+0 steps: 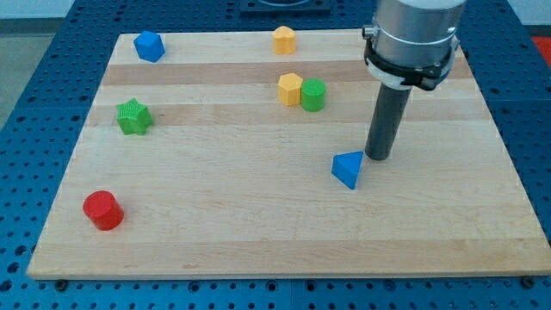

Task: Place the triangle at center bottom of the board

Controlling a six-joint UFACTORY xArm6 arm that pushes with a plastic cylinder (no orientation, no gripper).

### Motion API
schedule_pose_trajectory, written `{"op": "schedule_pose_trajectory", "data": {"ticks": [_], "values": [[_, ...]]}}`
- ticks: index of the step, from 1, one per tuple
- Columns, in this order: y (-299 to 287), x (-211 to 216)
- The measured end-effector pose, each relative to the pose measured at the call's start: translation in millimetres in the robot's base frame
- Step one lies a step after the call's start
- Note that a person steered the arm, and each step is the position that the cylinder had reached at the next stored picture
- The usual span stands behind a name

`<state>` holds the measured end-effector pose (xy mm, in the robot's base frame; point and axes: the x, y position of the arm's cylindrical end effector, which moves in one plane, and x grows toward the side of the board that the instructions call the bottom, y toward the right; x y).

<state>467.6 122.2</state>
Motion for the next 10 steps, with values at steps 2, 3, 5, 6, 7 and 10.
{"op": "schedule_pose_trajectory", "data": {"ticks": [2, 3, 5, 6, 7, 10], "values": [[-22.2, 15.6], [-42.4, 20.3], [-63.4, 17.3], [-78.2, 16.1], [-94.0, 16.1], [-119.6, 41.8]]}}
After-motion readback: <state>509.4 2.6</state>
